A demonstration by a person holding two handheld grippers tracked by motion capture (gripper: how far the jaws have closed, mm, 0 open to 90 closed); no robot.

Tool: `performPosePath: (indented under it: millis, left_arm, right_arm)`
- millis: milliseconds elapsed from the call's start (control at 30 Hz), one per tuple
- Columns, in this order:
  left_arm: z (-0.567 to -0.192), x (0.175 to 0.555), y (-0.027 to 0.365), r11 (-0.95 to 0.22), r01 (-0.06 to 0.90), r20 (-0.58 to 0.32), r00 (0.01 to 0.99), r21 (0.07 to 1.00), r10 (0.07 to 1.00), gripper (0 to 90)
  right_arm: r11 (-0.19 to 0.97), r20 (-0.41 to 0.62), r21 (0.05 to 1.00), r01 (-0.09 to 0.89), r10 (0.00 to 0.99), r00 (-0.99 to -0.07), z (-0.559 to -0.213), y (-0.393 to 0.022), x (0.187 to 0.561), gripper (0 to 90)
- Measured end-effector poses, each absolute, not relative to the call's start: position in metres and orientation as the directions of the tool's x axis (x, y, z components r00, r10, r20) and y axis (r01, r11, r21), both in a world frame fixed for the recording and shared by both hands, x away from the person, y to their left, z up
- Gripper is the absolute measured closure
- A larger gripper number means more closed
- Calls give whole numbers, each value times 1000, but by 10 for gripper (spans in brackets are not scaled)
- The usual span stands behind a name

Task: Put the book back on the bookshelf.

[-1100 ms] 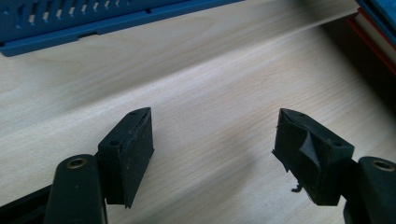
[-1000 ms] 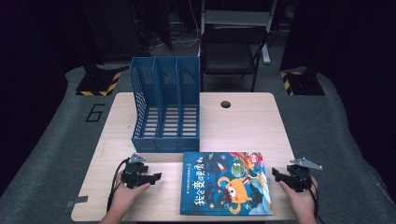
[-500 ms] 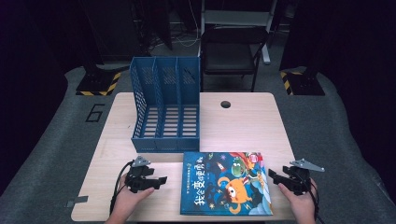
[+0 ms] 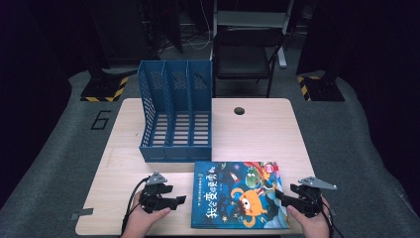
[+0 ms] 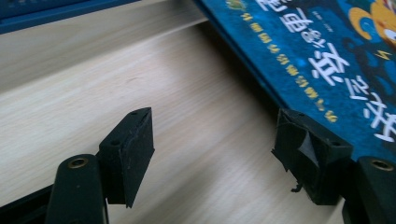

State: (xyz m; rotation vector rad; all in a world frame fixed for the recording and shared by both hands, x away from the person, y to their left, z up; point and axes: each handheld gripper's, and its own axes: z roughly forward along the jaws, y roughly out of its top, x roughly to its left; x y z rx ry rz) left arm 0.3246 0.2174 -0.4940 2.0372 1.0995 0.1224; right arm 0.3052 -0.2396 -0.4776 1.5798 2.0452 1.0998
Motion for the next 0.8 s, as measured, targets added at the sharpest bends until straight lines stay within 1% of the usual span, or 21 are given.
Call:
performPosePath:
  millis: [100, 167, 333, 367, 433, 567, 700, 800]
  left_arm:
    - [-493, 323, 208, -316, 644, -259, 638, 697, 725, 285]
    - [-493, 324, 204, -319, 648, -272, 643, 691, 716, 285]
    - [-495, 326, 200, -319, 641, -276, 652, 698, 707, 281]
    - [-495, 327, 200, -302, 655, -306, 646, 693, 699, 278]
    - [-495, 328, 199, -296, 651, -312, 651, 699, 692, 277]
    - [-494, 328, 192, -317, 638, -312, 676, 702, 667, 271]
    - [-497, 328, 187, -340, 633, -315, 694, 695, 648, 262]
    - [-500, 327, 182, -347, 643, -339, 700, 683, 628, 250]
  right_arm:
    - [142, 155, 737, 661, 916, -369, -481, -230, 303, 309]
    - [158, 143, 732, 663, 915, -377, -483, -227, 303, 309]
    - [135, 178, 722, 678, 911, -372, -488, -224, 301, 303]
    - [133, 180, 725, 676, 911, -371, -488, -224, 300, 302]
    - [118, 202, 720, 684, 907, -370, -489, -225, 299, 300]
    - [118, 211, 720, 684, 902, -378, -490, -225, 297, 295]
    - [134, 185, 728, 672, 906, -381, -490, -221, 296, 277]
    - [127, 189, 729, 673, 907, -376, -489, -220, 296, 274]
